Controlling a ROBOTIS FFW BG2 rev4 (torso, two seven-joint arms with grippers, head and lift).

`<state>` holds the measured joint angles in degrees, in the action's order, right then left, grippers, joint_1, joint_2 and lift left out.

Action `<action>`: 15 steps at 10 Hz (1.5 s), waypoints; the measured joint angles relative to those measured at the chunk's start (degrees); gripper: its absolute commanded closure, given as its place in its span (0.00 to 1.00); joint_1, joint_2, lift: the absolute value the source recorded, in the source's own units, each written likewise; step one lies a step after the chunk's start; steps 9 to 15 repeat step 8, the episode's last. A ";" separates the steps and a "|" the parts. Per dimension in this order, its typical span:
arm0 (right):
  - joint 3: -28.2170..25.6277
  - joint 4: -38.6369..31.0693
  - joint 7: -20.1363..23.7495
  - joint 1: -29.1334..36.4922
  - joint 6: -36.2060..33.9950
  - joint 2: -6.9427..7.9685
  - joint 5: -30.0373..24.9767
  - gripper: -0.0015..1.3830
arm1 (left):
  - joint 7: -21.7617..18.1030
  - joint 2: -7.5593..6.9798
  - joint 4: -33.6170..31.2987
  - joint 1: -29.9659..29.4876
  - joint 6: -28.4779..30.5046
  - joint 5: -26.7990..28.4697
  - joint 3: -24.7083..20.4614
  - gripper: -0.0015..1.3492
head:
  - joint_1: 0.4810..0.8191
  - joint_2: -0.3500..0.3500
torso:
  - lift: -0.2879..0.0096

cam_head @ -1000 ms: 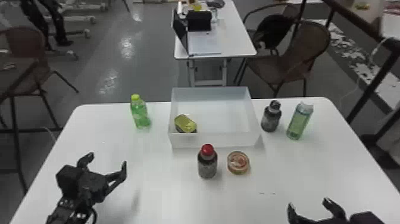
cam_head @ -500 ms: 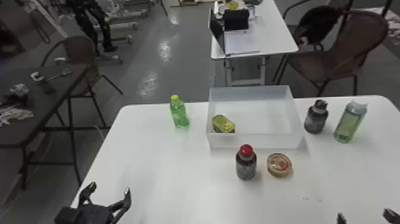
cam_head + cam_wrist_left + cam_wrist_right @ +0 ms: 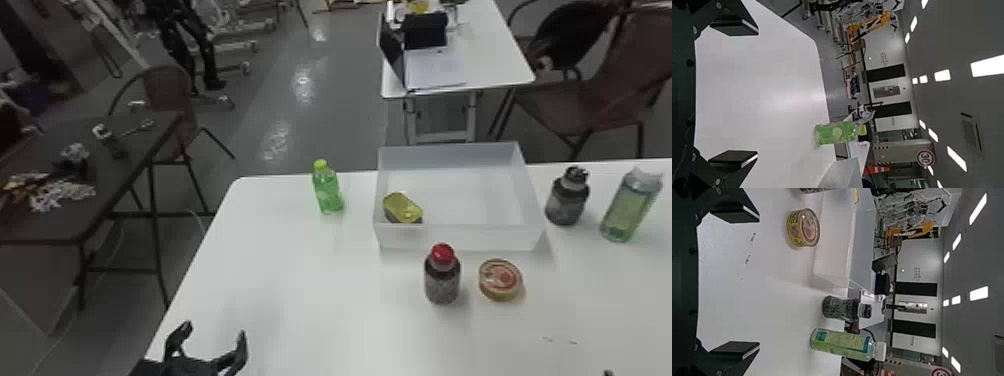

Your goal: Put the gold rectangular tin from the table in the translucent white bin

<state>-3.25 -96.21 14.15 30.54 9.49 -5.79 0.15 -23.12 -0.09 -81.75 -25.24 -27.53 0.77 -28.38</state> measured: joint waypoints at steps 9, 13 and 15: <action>0.00 0.20 0.00 -0.47 0.01 0.08 -0.10 0.11 | 0.53 0.00 1.07 0.42 -0.06 -1.87 2.80 0.14 | 0.63 0.85 | 0.87; 0.00 0.20 0.00 -0.47 0.01 0.08 -0.10 0.11 | 0.53 0.00 1.07 0.42 -0.06 -1.87 2.80 0.14 | 0.63 0.85 | 0.87; 0.00 0.20 0.00 -0.47 0.01 0.08 -0.10 0.11 | 0.53 0.00 1.07 0.42 -0.06 -1.87 2.80 0.14 | 0.63 0.85 | 0.87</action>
